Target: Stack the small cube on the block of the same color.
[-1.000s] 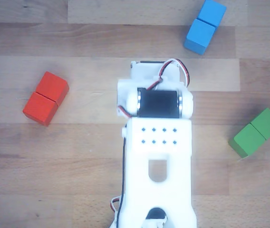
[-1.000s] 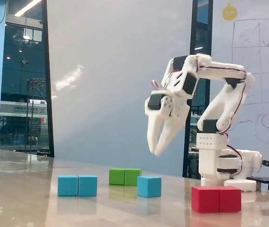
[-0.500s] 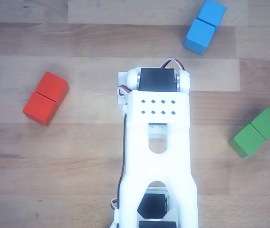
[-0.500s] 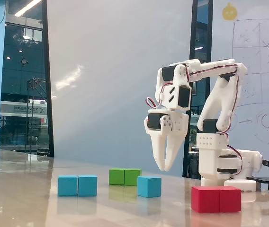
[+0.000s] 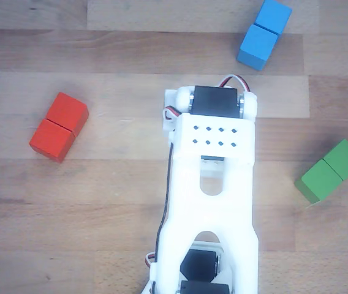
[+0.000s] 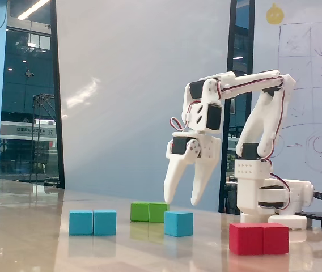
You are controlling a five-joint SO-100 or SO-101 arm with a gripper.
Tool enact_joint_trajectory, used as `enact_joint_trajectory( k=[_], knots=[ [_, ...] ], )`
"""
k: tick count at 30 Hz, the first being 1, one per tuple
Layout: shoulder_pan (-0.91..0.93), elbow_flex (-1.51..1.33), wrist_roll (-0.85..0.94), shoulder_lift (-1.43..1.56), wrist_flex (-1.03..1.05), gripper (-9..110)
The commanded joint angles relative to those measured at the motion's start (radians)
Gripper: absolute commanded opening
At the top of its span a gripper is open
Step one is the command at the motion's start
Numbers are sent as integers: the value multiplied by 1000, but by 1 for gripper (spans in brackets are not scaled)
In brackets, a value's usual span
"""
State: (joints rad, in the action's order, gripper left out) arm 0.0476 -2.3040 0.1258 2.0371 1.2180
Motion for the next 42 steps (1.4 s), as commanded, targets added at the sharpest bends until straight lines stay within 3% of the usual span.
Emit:
enact_joint_trajectory(
  k=[1,20,42],
  knots=[
    [20,89,8,-6,-15,24],
    [18,249,-5,-224,-17,23],
    [18,160,6,-224,-11,24]
  ],
)
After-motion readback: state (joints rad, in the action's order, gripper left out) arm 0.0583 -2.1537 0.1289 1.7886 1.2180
